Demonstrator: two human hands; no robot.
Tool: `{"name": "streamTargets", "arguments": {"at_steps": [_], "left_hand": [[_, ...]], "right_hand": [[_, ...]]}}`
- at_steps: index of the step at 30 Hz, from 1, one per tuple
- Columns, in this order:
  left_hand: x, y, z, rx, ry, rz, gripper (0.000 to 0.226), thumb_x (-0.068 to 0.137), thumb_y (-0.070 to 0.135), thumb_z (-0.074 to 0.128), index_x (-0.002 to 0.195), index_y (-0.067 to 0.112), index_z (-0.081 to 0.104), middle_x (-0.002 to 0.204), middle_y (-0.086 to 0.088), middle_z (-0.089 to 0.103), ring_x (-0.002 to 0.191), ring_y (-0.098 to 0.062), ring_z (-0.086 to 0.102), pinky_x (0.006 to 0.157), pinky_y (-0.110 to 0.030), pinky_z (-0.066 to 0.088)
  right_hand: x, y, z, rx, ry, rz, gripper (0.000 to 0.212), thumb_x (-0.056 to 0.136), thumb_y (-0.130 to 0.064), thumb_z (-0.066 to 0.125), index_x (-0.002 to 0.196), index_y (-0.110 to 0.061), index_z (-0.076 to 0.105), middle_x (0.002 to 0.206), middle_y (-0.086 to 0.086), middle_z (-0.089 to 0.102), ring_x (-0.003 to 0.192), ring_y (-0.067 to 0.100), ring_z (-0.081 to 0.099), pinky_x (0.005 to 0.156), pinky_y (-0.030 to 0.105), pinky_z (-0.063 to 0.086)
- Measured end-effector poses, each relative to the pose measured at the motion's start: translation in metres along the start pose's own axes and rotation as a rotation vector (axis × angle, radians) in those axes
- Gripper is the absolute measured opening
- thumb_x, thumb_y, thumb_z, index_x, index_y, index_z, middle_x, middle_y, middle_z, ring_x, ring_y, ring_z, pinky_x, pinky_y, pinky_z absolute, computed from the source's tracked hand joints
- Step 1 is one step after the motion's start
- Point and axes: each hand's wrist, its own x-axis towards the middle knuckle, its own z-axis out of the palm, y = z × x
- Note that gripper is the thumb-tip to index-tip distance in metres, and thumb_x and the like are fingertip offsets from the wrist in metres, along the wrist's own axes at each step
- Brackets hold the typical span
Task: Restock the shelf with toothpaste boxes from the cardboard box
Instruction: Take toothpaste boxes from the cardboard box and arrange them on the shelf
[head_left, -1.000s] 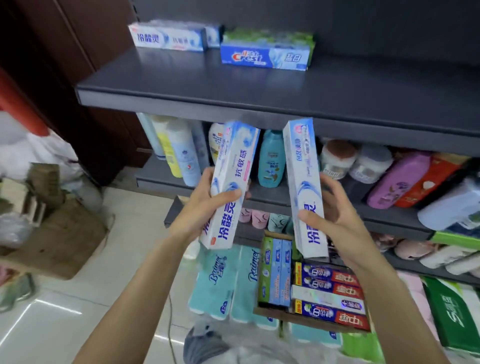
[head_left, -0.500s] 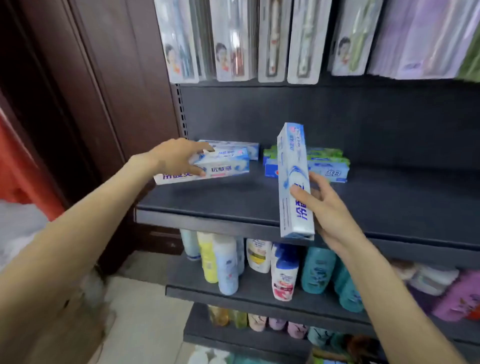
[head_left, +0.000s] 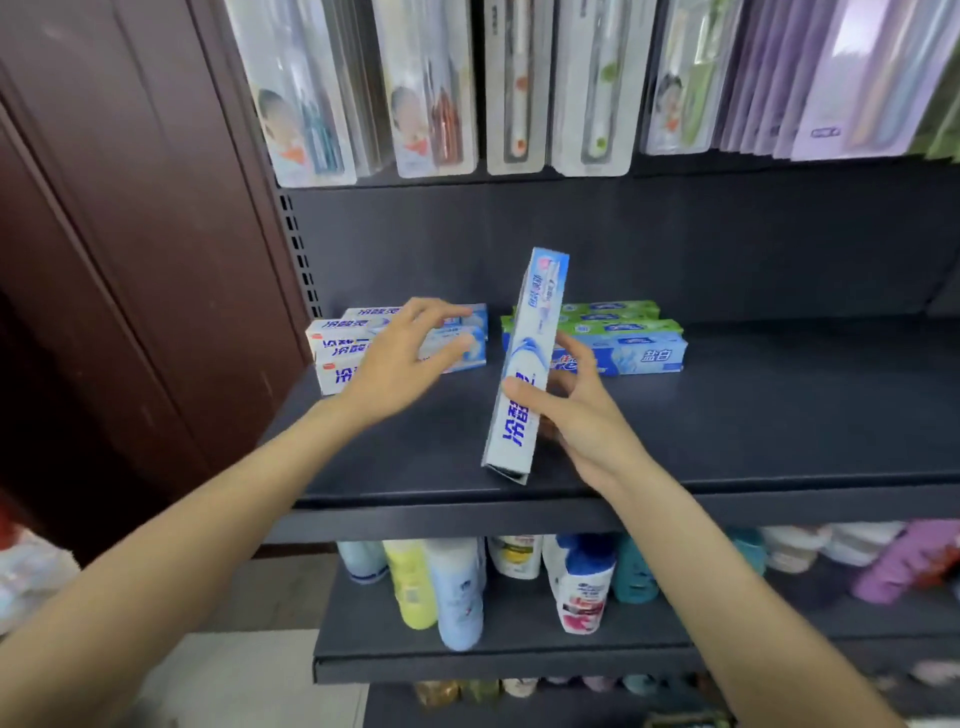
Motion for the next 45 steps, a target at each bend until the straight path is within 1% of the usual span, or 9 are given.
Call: {"name": "streamTargets", "arguments": {"at_steps": [3, 10, 14, 18, 25, 30, 36, 41, 45], "left_hand": [[-0.017, 0.044, 0.001, -0.472, -0.24, -0.224, 0.06, 0.075, 0.053, 0.065, 0.129, 0.036, 0.044, 0.127, 0.014, 0.051, 0.109, 0.002, 0.056, 0.092, -0.026, 0.049], [-0.042, 0.041, -0.008, -0.199, -0.083, -0.179, 0.106, 0.059, 0.043, 0.085, 0.142, 0.043, 0.019, 0.134, 0.013, 0.041, 0.116, 0.0, 0.047, 0.098, -0.024, 0.041], [-0.053, 0.033, -0.013, -0.044, 0.02, -0.077, 0.07, 0.08, 0.031, 0.072, 0.138, 0.031, 0.033, 0.13, 0.014, 0.048, 0.116, 0.003, 0.046, 0.094, -0.022, 0.041], [-0.045, 0.011, -0.044, -0.368, -0.064, -0.235, 0.037, 0.089, 0.024, 0.062, 0.124, 0.028, 0.05, 0.112, 0.015, 0.06, 0.093, 0.011, 0.055, 0.076, -0.009, 0.045], [-0.061, -0.048, -0.073, -0.43, -0.04, -0.358, 0.04, 0.087, 0.018, 0.064, 0.124, 0.032, 0.055, 0.125, 0.02, 0.058, 0.113, 0.0, 0.055, 0.093, -0.012, 0.041], [-0.052, -0.057, -0.052, -0.449, 0.138, -0.582, 0.051, 0.098, 0.016, 0.045, 0.144, 0.018, 0.022, 0.119, 0.0, 0.051, 0.099, -0.007, 0.054, 0.081, -0.009, 0.039], [-0.048, -0.068, -0.034, -0.294, 0.102, -0.635, 0.089, 0.091, 0.014, 0.058, 0.149, 0.014, -0.01, 0.152, 0.001, 0.022, 0.137, -0.015, 0.024, 0.105, -0.019, 0.017], [-0.059, -0.079, -0.038, -0.023, 0.025, -0.543, 0.093, 0.081, 0.015, 0.07, 0.15, 0.016, 0.008, 0.151, -0.006, 0.028, 0.136, -0.024, 0.029, 0.111, -0.037, 0.024], [-0.069, -0.081, -0.049, -0.067, 0.259, -0.637, 0.059, 0.079, 0.007, 0.07, 0.132, 0.011, 0.045, 0.128, -0.007, 0.055, 0.092, -0.015, 0.061, 0.088, -0.03, 0.047]], "right_hand": [[0.012, 0.0, 0.02, 0.029, 0.036, -0.029, 0.099, 0.072, -0.007, 0.079, 0.143, -0.036, 0.016, 0.115, 0.01, 0.058, 0.113, 0.028, 0.058, 0.091, 0.044, 0.052], [0.028, -0.004, 0.053, 0.205, 0.039, -0.044, 0.11, 0.078, 0.001, 0.071, 0.145, -0.042, -0.006, 0.123, 0.013, 0.057, 0.107, 0.027, 0.063, 0.086, 0.045, 0.055], [0.036, -0.01, 0.059, 0.227, 0.003, -0.041, 0.105, 0.082, -0.002, 0.069, 0.145, -0.04, -0.004, 0.122, 0.012, 0.059, 0.107, 0.026, 0.064, 0.081, 0.039, 0.057], [0.049, -0.024, 0.035, 0.195, 0.084, -0.091, 0.079, 0.089, -0.015, 0.064, 0.144, -0.034, 0.011, 0.11, 0.001, 0.062, 0.103, 0.021, 0.064, 0.083, 0.041, 0.056], [0.042, -0.018, 0.004, -0.476, -0.228, -0.084, 0.043, 0.084, -0.016, 0.069, 0.124, -0.024, 0.055, 0.114, 0.0, 0.057, 0.092, 0.007, 0.061, 0.08, 0.02, 0.052], [0.054, 0.005, 0.031, -1.003, -0.216, -0.339, 0.049, 0.087, -0.019, 0.066, 0.132, -0.025, 0.048, 0.126, 0.004, 0.05, 0.115, 0.019, 0.047, 0.095, 0.027, 0.037], [0.076, 0.008, 0.04, -1.36, -0.108, -0.421, 0.051, 0.094, -0.017, 0.055, 0.141, -0.025, 0.036, 0.133, 0.01, 0.044, 0.119, 0.026, 0.044, 0.095, 0.033, 0.036], [0.094, 0.01, 0.038, -1.508, -0.078, -0.399, 0.053, 0.09, -0.025, 0.06, 0.139, -0.023, 0.04, 0.132, 0.009, 0.044, 0.118, 0.029, 0.045, 0.097, 0.035, 0.037], [0.097, 0.012, 0.038, -1.528, -0.074, -0.424, 0.052, 0.089, -0.031, 0.06, 0.137, -0.02, 0.044, 0.131, 0.008, 0.043, 0.116, 0.028, 0.047, 0.098, 0.036, 0.037]]}}
